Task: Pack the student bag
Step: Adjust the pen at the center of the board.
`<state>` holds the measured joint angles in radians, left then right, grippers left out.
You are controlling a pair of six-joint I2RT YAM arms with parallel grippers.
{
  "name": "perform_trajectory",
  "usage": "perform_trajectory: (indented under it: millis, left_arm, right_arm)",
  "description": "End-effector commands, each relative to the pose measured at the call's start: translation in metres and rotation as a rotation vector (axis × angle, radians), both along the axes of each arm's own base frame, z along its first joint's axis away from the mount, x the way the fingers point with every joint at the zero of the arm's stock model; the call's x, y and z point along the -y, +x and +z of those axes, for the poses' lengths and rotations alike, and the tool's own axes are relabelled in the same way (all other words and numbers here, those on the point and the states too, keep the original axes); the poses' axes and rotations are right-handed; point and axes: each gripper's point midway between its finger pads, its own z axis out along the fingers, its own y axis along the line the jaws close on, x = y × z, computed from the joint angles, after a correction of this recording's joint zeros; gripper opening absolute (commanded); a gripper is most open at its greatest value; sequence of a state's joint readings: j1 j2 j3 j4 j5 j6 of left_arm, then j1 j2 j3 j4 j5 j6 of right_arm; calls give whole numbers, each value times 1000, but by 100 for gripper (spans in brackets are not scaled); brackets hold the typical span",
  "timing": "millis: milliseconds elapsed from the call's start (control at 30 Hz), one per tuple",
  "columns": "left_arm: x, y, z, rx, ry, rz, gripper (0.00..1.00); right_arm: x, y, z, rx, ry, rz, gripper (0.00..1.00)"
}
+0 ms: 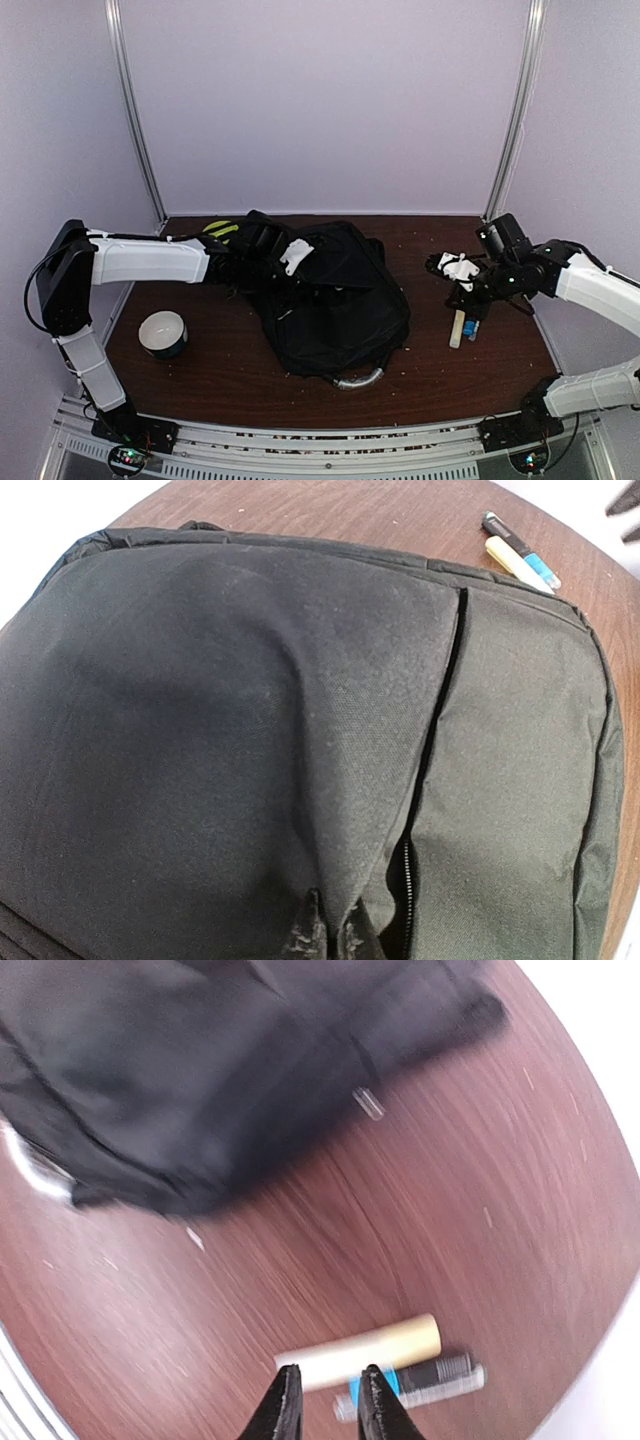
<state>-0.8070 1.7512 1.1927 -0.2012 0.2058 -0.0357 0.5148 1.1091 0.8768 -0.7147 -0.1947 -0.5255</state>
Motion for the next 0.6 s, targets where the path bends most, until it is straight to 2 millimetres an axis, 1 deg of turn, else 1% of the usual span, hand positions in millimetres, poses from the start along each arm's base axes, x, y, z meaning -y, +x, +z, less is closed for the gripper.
perform_trajectory:
  millis: [0, 100, 200, 300, 400, 567]
  left_arm:
    - [12, 3, 23, 45, -40, -33, 0]
    - [12, 2, 25, 46, -40, -38, 0]
    - [12, -1, 25, 40, -38, -48, 0]
    - [10, -2, 22, 38, -34, -48, 0]
    - [10, -3, 20, 31, -33, -49, 0]
    - [9, -5, 17, 18, -35, -46, 0]
  right_arm:
    - [55, -14, -26, -99, -78, -105, 22]
    - [83, -13, -40, -129, -106, -180, 23]
    - [103, -10, -51, -178, -132, -236, 23]
    - [123, -2, -61, -211, -169, -306, 23]
    - [136, 5, -71, -267, -175, -368, 23]
    - [143, 22, -87, -341, -180, -435, 23]
